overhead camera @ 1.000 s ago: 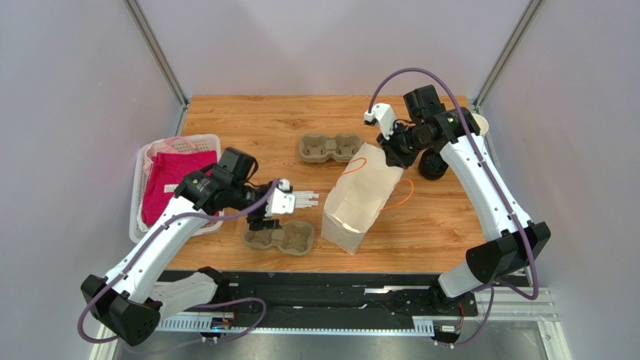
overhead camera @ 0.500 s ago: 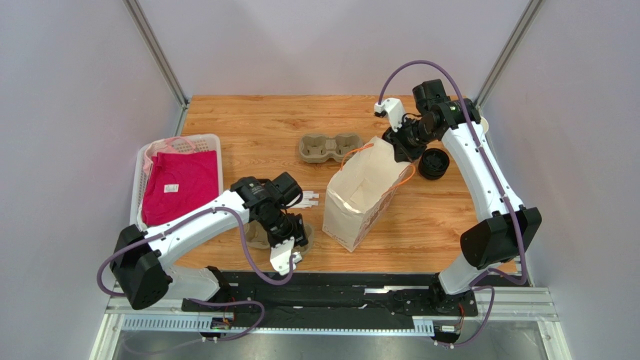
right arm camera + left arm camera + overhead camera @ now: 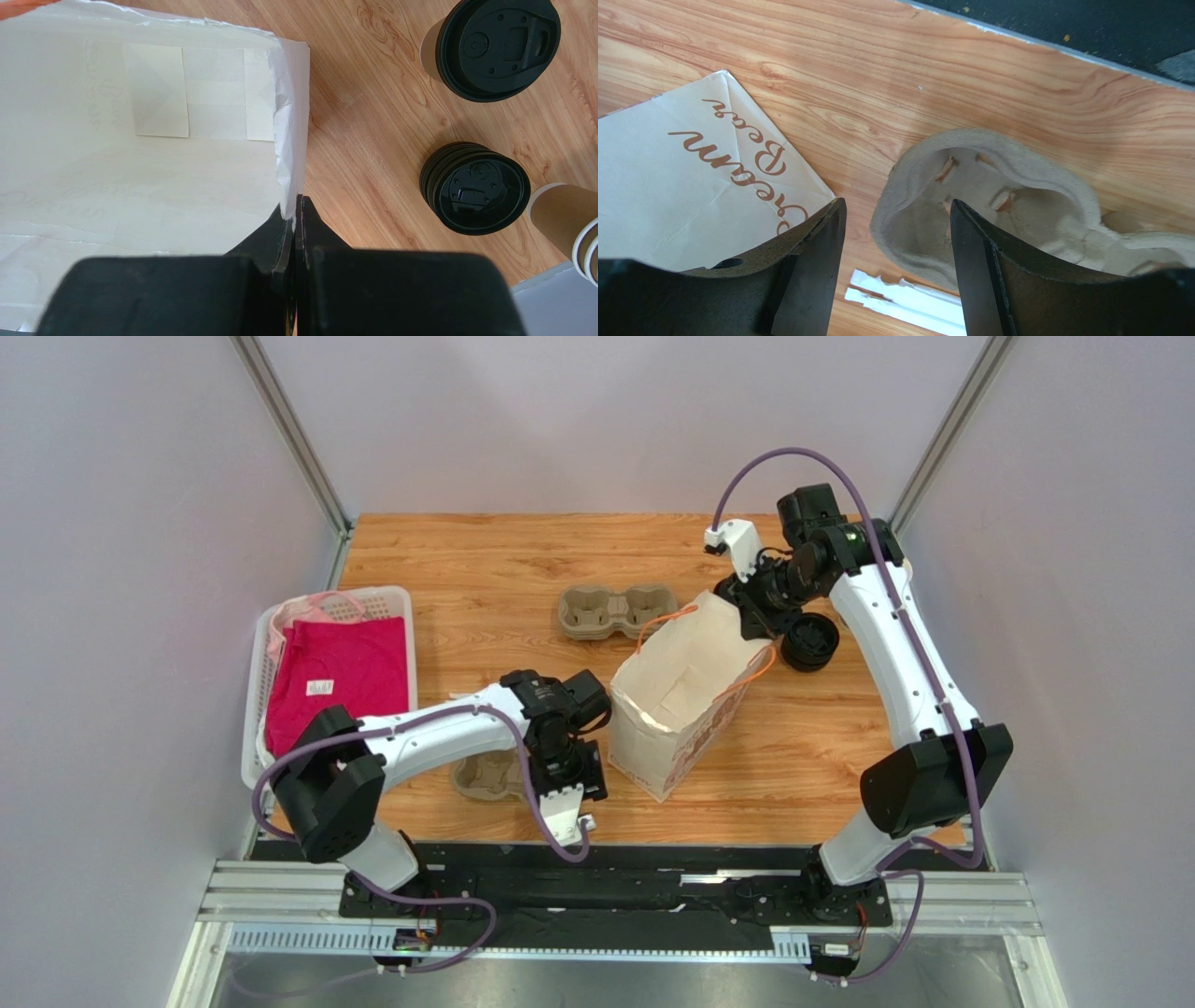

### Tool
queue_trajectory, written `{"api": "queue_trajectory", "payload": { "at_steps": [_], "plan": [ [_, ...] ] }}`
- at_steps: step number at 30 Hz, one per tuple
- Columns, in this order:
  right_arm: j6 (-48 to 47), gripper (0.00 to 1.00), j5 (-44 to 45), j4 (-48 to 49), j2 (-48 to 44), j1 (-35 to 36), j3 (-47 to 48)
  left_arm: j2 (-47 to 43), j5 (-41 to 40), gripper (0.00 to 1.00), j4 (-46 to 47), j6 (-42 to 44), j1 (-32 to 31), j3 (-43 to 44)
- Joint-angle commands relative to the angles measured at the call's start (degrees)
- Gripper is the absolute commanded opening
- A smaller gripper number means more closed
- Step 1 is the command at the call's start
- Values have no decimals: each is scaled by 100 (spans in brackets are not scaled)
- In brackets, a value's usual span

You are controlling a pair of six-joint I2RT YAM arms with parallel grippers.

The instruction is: Pack the takeout coffee

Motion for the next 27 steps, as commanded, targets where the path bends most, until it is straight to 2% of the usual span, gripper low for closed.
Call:
{"api": "queue_trajectory", "payload": {
  "at_steps": [1,10,13,14,15,21,25,27],
  "plan": [
    [-71,0,-152,-10,11,-36,147,227,-120,65,114,1473,-91,281],
    [-36,0,-214,-10,19,-36,147,738,-585,58,158,2009,-108,413],
    [-18,0,-223,-10,11,-45,130,773,-647,49,140,2141,-108,413],
    [-27,0,-231,-19,-7,-45,121,773,-656,41,131,2150,-108,431],
    [-27,0,-258,-11,-16,-53,121,747,-630,38,123,2133,-108,466],
    [-132,0,-363,-10,-121,-45,121,-8,-262,10,-729,1475,-108,992],
    [-106,0,-618,-63,-86,-45,235,-850,-32,3,-1432,798,-108,1371],
    [-89,0,-845,-89,-86,-36,261,-1168,29,0,-1661,184,-108,1485]
  ]
}}
